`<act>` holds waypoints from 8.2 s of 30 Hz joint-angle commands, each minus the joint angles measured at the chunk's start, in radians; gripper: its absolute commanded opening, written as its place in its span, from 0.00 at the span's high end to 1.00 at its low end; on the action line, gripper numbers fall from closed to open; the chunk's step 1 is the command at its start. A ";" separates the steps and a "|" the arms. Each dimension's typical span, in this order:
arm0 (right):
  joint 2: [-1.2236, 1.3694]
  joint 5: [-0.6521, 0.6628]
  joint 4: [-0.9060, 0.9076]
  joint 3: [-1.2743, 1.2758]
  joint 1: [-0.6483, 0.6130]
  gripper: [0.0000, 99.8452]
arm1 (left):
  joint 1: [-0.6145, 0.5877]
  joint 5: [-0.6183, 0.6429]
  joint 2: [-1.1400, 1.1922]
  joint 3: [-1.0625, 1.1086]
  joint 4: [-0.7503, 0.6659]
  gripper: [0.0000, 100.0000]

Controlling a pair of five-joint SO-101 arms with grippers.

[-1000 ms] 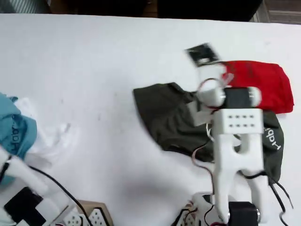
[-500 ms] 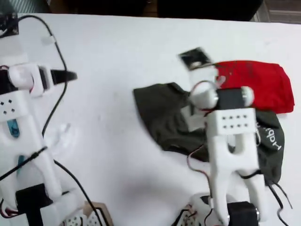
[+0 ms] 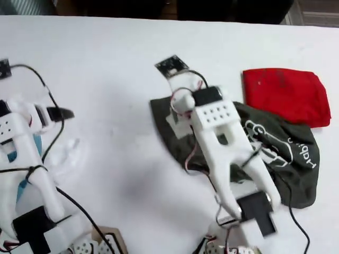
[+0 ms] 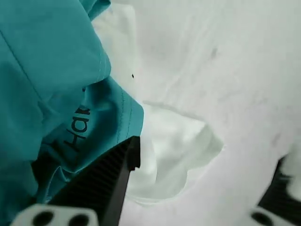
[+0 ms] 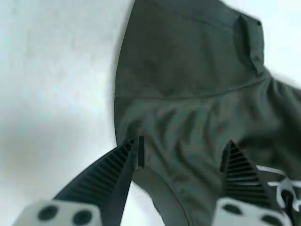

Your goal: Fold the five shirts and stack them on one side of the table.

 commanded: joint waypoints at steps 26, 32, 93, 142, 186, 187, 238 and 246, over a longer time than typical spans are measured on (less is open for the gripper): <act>1.084 -0.385 0.139 -1.297 -0.124 0.73 | -0.207 -0.071 -0.048 0.021 -0.037 0.56; 1.155 -0.382 0.147 -1.335 -0.085 0.73 | -0.207 -0.074 -0.048 0.021 -0.035 0.56; 0.091 0.087 0.400 -1.705 0.053 0.98 | 0.040 -0.074 -0.048 0.019 0.025 0.56; 0.091 0.087 0.400 -1.218 0.877 0.98 | 0.635 -0.068 0.215 -0.205 0.038 0.56; -0.271 0.160 -0.214 0.473 0.090 0.81 | 0.141 -0.068 0.215 -0.263 0.252 0.56; -0.245 0.161 -0.229 0.470 0.110 0.81 | 0.141 -0.068 0.215 -0.263 0.252 0.56; -0.547 0.195 0.077 -0.331 0.077 0.98 | 0.143 -0.068 0.221 -0.255 0.278 0.56; -0.549 0.195 -0.061 0.230 0.266 0.98 | 0.144 -0.068 0.221 -0.260 0.278 0.56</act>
